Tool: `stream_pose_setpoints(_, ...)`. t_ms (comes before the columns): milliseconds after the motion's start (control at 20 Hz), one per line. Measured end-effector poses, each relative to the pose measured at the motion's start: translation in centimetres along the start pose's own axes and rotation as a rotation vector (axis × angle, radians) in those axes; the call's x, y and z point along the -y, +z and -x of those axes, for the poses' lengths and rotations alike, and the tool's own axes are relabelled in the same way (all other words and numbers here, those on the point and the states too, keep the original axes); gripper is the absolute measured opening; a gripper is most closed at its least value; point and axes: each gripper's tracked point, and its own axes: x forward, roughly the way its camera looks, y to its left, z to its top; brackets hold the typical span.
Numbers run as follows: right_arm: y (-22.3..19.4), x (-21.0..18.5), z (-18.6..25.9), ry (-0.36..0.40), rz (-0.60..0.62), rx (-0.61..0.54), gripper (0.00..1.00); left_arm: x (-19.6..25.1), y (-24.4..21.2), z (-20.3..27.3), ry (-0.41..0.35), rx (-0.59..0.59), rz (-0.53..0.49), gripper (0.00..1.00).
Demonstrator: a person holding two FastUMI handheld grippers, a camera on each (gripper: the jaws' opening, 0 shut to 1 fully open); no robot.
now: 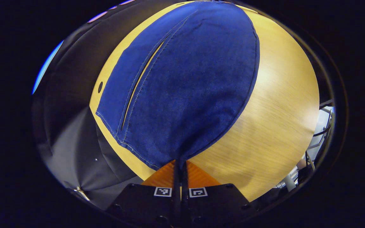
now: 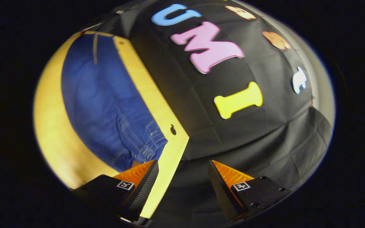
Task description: Grasp the waist and the cuffs of the jeans and fold them to make the two legs overlap; first hold the waist and fold one-third of the jeans toward the cuffs, then hold the cuffs and fold the remaining one-third in the same direction to finish folding.
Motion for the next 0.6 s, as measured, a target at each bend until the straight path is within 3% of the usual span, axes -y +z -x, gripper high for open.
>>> stream_pose_setpoints(150, -2.7, -3.4, -2.0, 0.122, 0.104, -0.023, 0.96, -0.2, -0.2, 0.1, 0.026, -0.015, 0.004, 0.06)
stream_pose_setpoints(200, -3.2, -4.6, -2.5, 0.166, 0.161, -0.026, 0.96, -0.1, -0.2, 0.1, 0.026, -0.02, 0.019, 0.1)
stream_pose_setpoints(250, -3.6, -5.9, -2.9, 0.21, 0.221, -0.024, 0.96, 0.1, -0.1, 0.1, 0.026, -0.024, 0.025, 0.06)
stream_pose_setpoints(400, -5.4, -10.3, -4.6, 0.342, 0.38, -0.036, 0.96, -0.1, -0.1, 0.2, 0.036, -0.037, 0.021, 0.06)
stream_pose_setpoints(600, -8.4, -13.4, -6.4, 0.44, 0.446, -0.101, 0.96, 0.3, -0.1, 0.1, 0.048, -0.052, 0.092, 0.06)
